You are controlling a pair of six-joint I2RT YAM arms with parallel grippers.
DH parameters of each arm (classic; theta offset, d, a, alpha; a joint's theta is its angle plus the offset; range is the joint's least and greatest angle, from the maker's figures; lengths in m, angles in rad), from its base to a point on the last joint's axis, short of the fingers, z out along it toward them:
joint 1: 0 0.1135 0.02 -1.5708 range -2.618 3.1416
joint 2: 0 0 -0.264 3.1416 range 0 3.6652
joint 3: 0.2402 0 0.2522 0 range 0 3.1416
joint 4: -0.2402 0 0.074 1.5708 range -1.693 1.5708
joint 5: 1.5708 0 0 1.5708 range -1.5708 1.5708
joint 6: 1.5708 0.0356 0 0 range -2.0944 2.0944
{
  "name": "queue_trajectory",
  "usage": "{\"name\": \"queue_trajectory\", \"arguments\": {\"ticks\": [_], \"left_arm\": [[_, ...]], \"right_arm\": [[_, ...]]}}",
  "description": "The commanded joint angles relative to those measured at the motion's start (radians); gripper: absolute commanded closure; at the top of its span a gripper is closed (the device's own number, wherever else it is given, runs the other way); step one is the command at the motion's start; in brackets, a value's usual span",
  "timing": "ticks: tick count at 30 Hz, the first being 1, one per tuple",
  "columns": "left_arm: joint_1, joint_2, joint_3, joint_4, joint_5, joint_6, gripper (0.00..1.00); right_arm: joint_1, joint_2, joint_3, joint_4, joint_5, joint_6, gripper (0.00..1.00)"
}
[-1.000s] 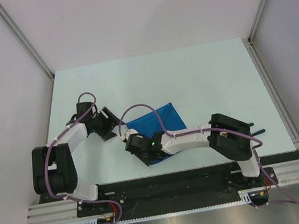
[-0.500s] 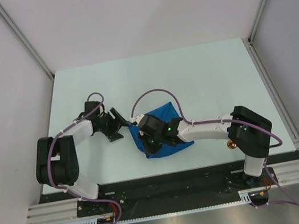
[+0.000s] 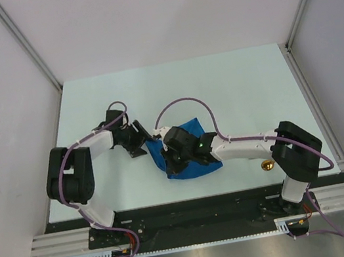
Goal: Fold the napkin into a case and place the utensils inside
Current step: Pick up the upper triangle-folded napkin from the center of the board.
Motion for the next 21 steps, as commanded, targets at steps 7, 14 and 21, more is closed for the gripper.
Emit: {"name": "queue_trajectory", "arguments": {"ticks": [7,14,21], "left_arm": [[-0.017,0.076,0.068,-0.018,-0.102,-0.029,0.44],[-0.014,0.051,0.095,-0.035,-0.200,0.009,0.74],[-0.008,-0.001,0.090,-0.071,-0.275,0.052,0.98]], "right_arm": [[-0.008,-0.052,-0.032,0.096,-0.039,0.027,1.00],[0.001,-0.050,-0.073,0.149,-0.070,0.046,1.00],[0.006,-0.055,-0.101,0.200,-0.116,0.073,1.00]]}}
